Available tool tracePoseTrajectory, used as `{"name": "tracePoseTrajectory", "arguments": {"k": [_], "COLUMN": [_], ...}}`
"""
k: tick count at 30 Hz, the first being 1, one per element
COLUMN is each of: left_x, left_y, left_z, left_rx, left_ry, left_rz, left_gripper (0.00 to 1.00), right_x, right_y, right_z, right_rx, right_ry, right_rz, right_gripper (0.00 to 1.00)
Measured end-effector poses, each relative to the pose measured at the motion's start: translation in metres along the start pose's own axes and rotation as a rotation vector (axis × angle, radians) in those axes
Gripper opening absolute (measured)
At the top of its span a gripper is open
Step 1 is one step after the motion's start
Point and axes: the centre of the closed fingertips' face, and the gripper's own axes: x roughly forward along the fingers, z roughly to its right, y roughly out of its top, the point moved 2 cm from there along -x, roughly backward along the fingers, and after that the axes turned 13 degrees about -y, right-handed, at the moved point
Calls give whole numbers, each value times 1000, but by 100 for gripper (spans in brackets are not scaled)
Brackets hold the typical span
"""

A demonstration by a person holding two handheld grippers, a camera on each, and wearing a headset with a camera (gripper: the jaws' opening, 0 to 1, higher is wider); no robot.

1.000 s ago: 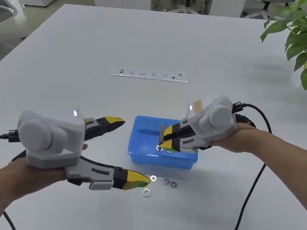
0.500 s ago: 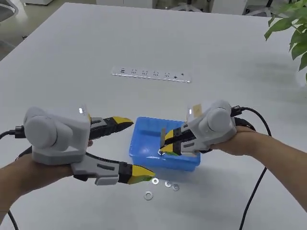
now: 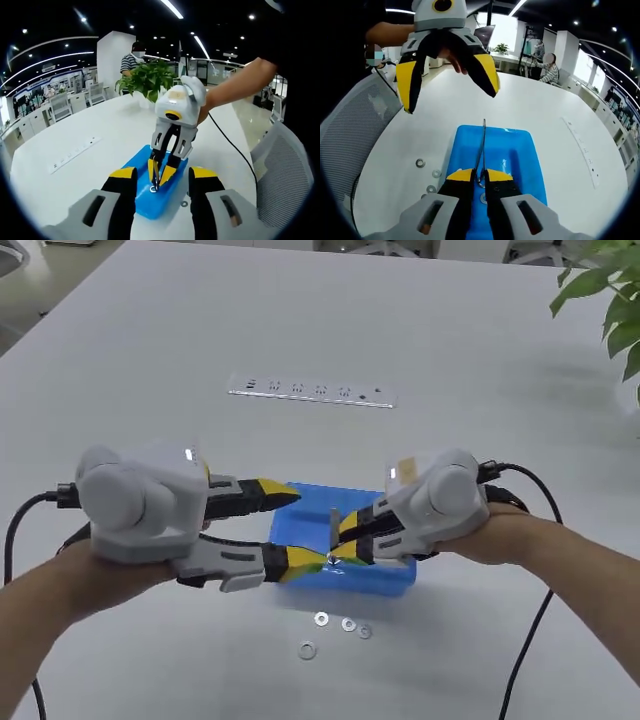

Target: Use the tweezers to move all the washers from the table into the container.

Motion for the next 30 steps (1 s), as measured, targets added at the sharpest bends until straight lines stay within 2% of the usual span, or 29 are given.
{"name": "tracePoseTrajectory", "arguments": {"k": [6, 21, 30], "left_x": [9, 27, 32], "left_y": [0, -9, -6], "left_z": [-5, -18, -18], "left_rx": [33, 71, 81], "left_ry": [-18, -61, -80], "left_rz": [-31, -91, -93], "left_gripper": [31, 15, 7], "right_x": [0, 0, -1], "right_y": [1, 0, -1], "right_z": [0, 0, 0], "right_rx": [-4, -20, -36], "right_ry": [1, 4, 2], "right_rz": [-1, -1, -5], "right_gripper": [9, 10, 10]}}
